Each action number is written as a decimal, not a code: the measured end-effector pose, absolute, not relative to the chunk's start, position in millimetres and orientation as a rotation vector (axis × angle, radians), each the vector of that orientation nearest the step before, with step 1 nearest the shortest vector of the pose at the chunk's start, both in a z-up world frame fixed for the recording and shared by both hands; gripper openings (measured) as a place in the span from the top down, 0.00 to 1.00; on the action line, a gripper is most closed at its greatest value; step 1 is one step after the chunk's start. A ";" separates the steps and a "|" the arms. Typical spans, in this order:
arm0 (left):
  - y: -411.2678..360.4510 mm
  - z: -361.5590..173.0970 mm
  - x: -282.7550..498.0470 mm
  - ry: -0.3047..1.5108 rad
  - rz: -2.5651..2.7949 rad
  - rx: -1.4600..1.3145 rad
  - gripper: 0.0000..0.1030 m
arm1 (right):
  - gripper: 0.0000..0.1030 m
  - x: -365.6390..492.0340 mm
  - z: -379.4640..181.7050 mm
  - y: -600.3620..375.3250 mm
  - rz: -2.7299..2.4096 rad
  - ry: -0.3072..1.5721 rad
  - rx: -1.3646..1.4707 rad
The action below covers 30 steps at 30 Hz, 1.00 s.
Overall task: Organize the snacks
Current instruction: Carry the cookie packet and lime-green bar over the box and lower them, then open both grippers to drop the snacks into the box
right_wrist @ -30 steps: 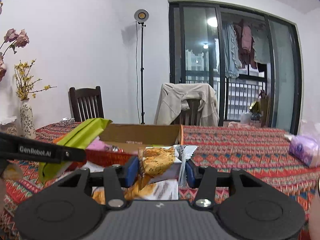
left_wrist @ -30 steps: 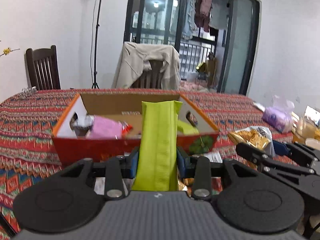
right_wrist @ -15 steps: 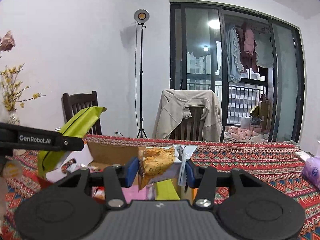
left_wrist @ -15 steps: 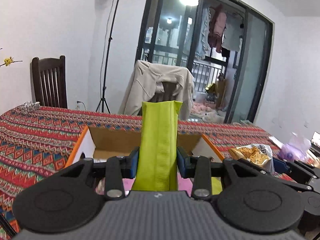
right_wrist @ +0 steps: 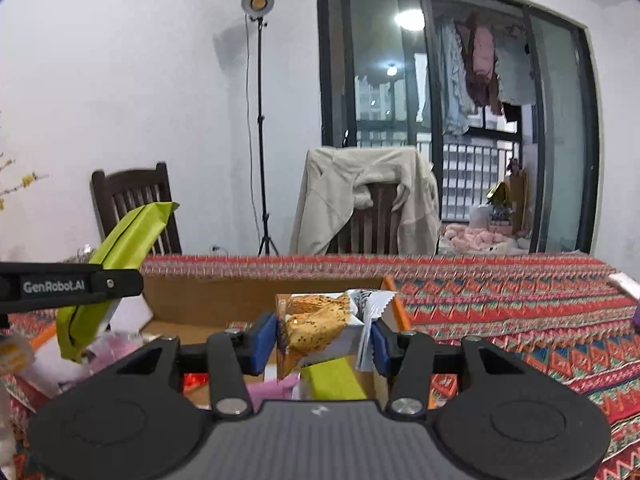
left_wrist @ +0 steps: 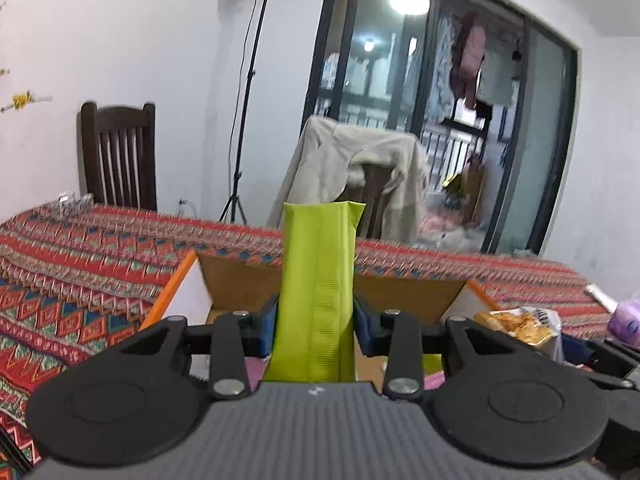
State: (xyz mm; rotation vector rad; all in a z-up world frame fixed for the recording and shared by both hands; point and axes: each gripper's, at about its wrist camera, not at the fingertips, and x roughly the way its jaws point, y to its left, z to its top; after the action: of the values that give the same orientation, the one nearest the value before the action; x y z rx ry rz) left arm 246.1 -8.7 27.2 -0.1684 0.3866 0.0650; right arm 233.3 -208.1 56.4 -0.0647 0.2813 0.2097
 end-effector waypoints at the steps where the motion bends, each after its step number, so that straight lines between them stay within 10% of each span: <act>1: -7.8 23.8 249.9 0.401 0.064 -0.174 0.63 | 0.54 235.5 55.0 -208.6 0.215 0.289 -0.063; 12: -1.3 11.8 245.5 0.411 0.049 -0.199 0.60 | 0.54 236.4 44.6 -211.0 0.250 0.322 -0.069; 15: 2.4 14.2 238.1 0.374 0.051 -0.223 0.28 | 0.51 235.2 44.5 -214.5 0.260 0.327 -0.050; 17: 4.8 17.8 231.4 0.330 0.079 -0.246 0.01 | 0.30 234.0 46.1 -217.5 0.258 0.323 -0.036; 19: 6.5 20.6 225.4 0.287 0.103 -0.254 0.00 | 0.02 231.6 46.7 -220.0 0.253 0.314 -0.024; 30: 7.4 23.0 224.9 0.294 0.138 -0.262 0.00 | 0.00 232.1 46.4 -225.1 0.221 0.322 -0.012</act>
State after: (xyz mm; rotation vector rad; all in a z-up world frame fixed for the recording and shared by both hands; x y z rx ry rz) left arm 224.9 7.4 23.0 -0.2618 0.2940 0.1381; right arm 232.1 -225.1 46.4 -0.0119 0.3221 0.2214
